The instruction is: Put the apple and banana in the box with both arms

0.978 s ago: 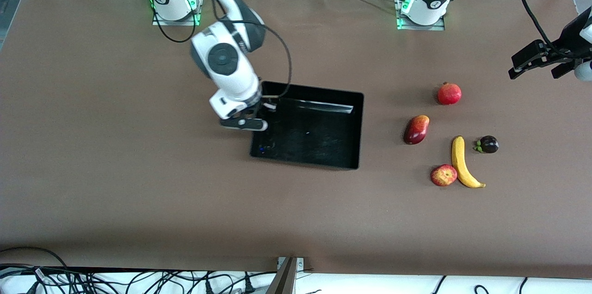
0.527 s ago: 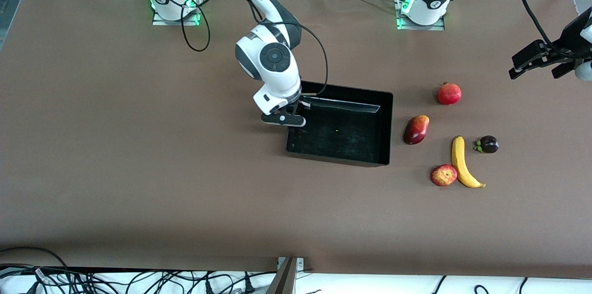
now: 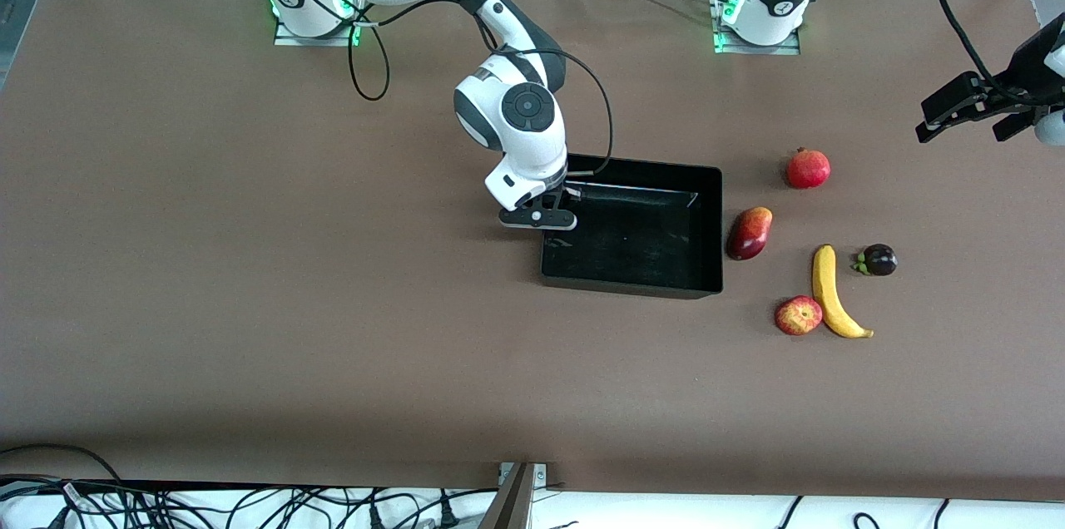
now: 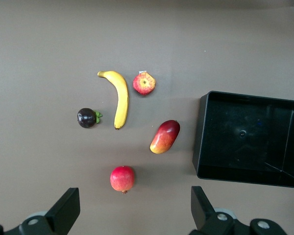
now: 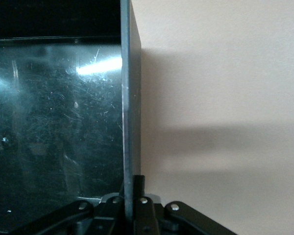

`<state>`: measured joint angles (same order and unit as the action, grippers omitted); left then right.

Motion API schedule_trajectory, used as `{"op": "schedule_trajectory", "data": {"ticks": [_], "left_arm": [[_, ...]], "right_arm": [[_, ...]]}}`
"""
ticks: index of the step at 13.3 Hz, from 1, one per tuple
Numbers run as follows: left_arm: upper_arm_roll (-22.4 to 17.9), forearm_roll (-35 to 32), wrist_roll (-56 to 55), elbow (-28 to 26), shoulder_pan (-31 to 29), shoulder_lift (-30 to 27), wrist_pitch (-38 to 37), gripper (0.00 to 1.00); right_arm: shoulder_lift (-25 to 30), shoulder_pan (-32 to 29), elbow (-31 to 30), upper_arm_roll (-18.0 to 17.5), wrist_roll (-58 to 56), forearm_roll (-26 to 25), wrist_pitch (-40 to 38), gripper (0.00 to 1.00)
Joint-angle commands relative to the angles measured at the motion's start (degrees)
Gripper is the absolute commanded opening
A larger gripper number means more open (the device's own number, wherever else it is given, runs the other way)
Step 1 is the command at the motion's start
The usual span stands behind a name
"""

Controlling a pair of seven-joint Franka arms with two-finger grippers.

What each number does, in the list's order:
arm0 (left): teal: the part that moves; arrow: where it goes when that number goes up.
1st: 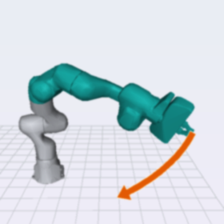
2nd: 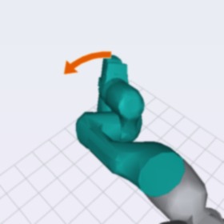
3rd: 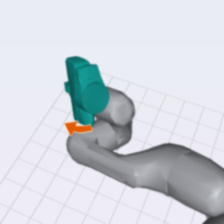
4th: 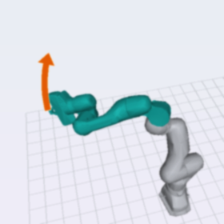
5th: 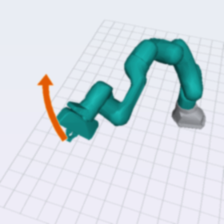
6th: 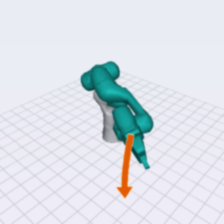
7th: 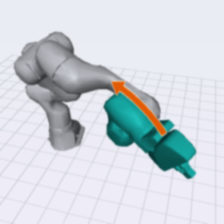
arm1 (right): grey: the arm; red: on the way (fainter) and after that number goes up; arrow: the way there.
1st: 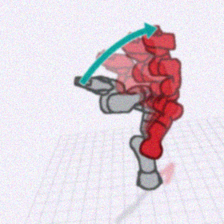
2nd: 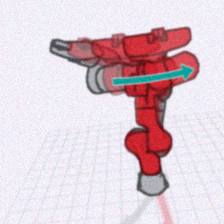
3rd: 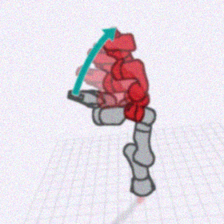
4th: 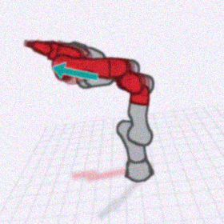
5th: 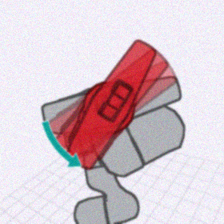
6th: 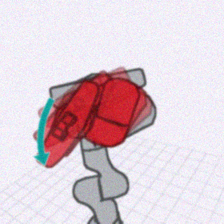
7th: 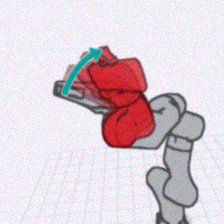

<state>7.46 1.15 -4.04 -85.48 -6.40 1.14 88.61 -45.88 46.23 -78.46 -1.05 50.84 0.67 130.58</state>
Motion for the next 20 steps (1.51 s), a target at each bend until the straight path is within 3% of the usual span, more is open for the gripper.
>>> {"op": "schedule_trajectory", "data": {"ticks": [1,6,7,8,11,16,20], "left_arm": [[-0.43,1.31,0.87,-0.12,-0.02,-0.35,-0.55,1.0],[-0.43,1.31,0.87,-0.12,-0.02,-0.35,-0.55,1.0],[-0.43,1.31,0.87,-0.12,-0.02,-0.35,-0.55,1.0],[-0.43,1.31,0.96,-0.12,-0.02,-0.35,-0.55,1.0],[-0.43,1.31,0.96,-0.12,-0.02,-0.35,-0.55,1.0],[-0.52,1.31,0.96,-0.12,0.07,-0.35,-0.55,1.0],[-0.52,1.31,0.96,-0.12,0.07,-0.35,-0.55,1.0]], "right_arm": [[-1.57,1.93,2.09,0.96,-0.04,0.21,1.08,0.0],[-2.46,2.28,2.0,0.96,-3.2,-2.07,2.57,0.0],[-2.46,2.37,1.91,0.96,-3.12,-2.34,2.48,0.7],[-2.02,2.81,2.0,1.04,-3.21,-2.69,2.05,1.0],[1.05,1.67,2.09,1.31,-3.73,-1.99,-1.19,1.0],[12.11,-4.57,2.17,1.4,-4.44,-1.73,-16.13,1.0],[20.73,-10.53,2.0,4.9,-13.19,-1.73,-30.09,1.0]]}}
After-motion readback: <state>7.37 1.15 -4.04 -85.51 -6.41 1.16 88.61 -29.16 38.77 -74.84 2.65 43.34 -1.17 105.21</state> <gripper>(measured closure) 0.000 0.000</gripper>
